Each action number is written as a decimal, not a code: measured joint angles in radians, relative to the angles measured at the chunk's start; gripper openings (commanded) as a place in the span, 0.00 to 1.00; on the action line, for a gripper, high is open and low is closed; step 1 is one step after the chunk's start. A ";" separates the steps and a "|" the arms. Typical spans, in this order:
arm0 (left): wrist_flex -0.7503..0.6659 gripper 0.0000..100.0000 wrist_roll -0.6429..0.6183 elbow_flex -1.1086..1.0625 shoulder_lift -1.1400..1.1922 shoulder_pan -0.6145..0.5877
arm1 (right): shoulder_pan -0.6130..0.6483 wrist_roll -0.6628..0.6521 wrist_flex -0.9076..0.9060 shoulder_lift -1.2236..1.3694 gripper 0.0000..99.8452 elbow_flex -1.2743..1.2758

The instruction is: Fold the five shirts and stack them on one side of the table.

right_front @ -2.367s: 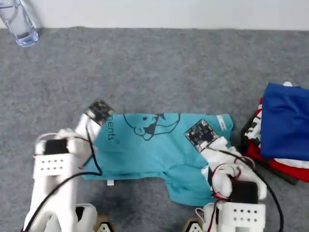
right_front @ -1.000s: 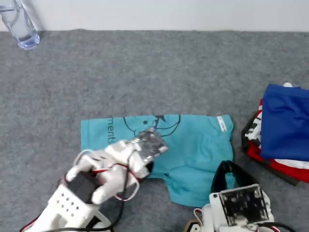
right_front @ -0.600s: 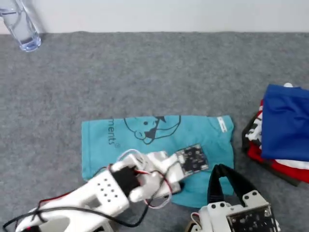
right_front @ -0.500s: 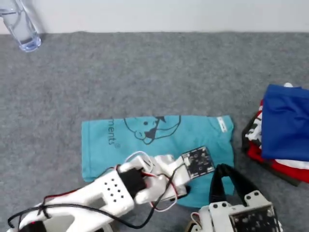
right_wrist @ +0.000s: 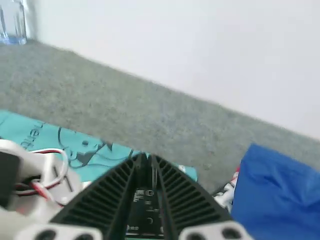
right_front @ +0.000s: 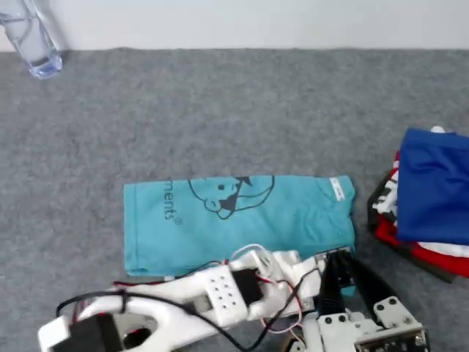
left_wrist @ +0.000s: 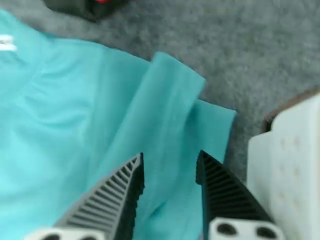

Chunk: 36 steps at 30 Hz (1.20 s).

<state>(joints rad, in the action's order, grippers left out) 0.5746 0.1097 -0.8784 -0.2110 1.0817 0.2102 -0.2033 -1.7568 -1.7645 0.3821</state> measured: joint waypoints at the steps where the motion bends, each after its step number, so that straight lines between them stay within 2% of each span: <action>1: 0.000 0.17 0.000 0.020 0.021 -0.003 | 0.000 0.000 0.000 0.000 0.01 0.000; 9: 0.000 0.16 0.000 0.123 0.164 -0.005 | 0.000 0.000 0.006 0.000 0.01 0.000; 20: 0.025 0.01 0.000 0.199 0.236 -0.005 | 0.000 0.000 0.008 0.000 0.01 0.000; 25: 0.055 0.01 0.000 0.232 0.244 -0.005 | 0.000 0.000 0.008 0.000 0.01 0.000; 28: 0.098 0.03 0.000 0.264 0.244 -0.005 | 0.000 0.000 0.008 0.000 0.01 0.000; 33: 0.238 0.22 0.038 0.350 0.255 -0.005 | 0.000 0.000 0.008 0.000 0.01 0.000; 36: 0.331 0.22 0.009 0.387 0.255 -0.014 | 0.000 0.000 0.008 0.000 0.01 0.000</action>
<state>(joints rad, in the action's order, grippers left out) 0.9060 0.1189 -0.4918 0.0437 1.0679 0.2102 -0.2033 -1.7492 -1.7645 0.3821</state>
